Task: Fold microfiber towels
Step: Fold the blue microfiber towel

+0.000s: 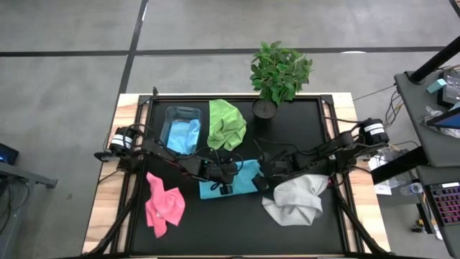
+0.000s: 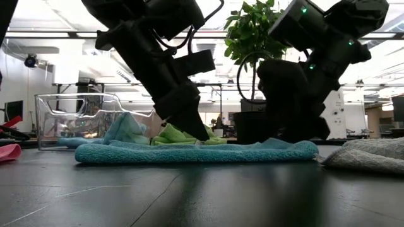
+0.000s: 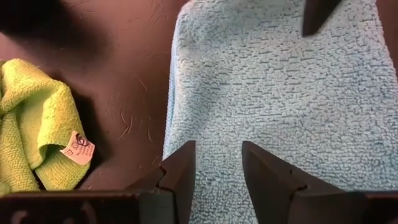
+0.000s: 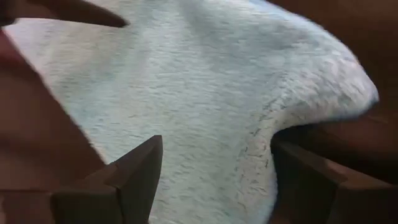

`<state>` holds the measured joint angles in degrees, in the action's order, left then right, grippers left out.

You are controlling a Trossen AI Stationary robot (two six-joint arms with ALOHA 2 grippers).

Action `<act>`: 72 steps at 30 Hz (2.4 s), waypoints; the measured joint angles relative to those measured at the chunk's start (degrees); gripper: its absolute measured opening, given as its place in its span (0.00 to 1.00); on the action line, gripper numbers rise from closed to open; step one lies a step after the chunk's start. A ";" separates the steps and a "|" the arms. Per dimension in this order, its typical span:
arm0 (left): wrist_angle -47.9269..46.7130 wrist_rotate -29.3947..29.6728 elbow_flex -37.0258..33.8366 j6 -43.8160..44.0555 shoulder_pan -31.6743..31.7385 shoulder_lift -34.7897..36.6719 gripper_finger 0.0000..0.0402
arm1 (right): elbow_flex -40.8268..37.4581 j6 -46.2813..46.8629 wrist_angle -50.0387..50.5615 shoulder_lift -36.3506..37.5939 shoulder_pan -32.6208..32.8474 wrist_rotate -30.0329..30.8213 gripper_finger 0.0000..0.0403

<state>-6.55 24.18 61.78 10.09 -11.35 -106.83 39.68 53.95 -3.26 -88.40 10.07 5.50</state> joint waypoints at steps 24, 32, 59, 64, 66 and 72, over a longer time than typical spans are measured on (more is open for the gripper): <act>-24.75 -12.15 -0.21 0.16 -10.38 13.90 0.29 | -0.04 -4.03 -1.15 1.29 0.02 0.51 0.03; -26.06 -14.65 -1.92 1.60 -13.53 13.33 0.29 | 0.07 -3.66 13.23 9.27 0.02 0.76 0.03; 0.87 -11.35 -10.84 0.02 -11.13 6.07 0.29 | 7.11 -2.38 0.91 1.68 0.04 1.55 0.03; 3.42 -11.26 -11.18 0.00 -11.13 5.57 0.29 | 14.21 -6.21 0.97 -4.96 0.02 2.00 0.03; 3.38 -11.26 -11.23 0.00 -11.11 5.57 0.29 | 16.79 -7.30 1.01 -6.90 0.02 2.01 0.03; 3.63 -11.26 -11.47 0.00 -11.10 5.59 0.29 | 22.97 -9.70 3.05 -11.82 0.02 2.26 0.03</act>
<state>-2.91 12.93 50.30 10.09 -22.46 -101.23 62.65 44.26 -0.21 -100.22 10.09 7.76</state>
